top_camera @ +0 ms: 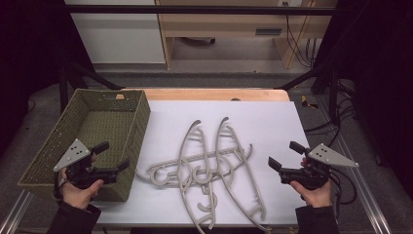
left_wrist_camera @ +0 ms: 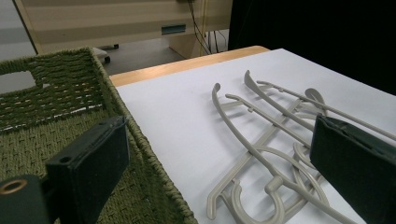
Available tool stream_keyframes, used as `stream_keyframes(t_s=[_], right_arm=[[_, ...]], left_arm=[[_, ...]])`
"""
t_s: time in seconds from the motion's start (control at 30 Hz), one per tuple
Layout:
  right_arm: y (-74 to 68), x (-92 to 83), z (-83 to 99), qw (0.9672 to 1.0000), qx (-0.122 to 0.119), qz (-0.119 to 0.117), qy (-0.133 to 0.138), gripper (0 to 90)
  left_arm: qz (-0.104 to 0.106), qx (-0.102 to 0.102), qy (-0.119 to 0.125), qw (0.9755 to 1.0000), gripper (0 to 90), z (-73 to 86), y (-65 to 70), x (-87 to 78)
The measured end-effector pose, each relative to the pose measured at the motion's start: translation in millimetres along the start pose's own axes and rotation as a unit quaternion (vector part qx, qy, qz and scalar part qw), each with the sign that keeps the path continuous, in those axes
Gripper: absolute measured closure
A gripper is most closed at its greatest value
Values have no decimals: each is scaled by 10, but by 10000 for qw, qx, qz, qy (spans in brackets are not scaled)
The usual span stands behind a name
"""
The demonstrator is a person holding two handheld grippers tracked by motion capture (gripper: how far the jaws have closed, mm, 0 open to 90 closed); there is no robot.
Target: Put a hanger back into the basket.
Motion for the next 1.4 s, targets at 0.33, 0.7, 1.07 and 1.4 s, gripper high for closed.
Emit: stream_keyframes(t_s=[0.33, 0.7, 1.07, 1.4], right_arm=[[-141, 67, 2, 9983, -226, 79, -536, 62], [-414, 263, -33, 9918, -531, -14, -1160, 75], [-723, 537, 42, 9685, -989, -57, -2286, 111], [-842, 752, 299, 9464, -1075, -8, -3046, 173]], left_arm=[[9, 34, -11, 10000, 44, 3, 23, 12], [25, 91, -47, 9999, 45, 9, 52, 22], [40, 121, -44, 9999, 46, 5, 66, 16], [35, 149, -72, 9999, 45, 10, 74, 27]])
Point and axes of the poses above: each handheld gripper's, and its own axes: x roughly forward along the jaws, z roughly out of its underside, y roughly to its right, the point moved 9 cm from there along x, roughly forward along the jaws, and after that the axes turned 12 degrees about -y, right-handed, at the moved point
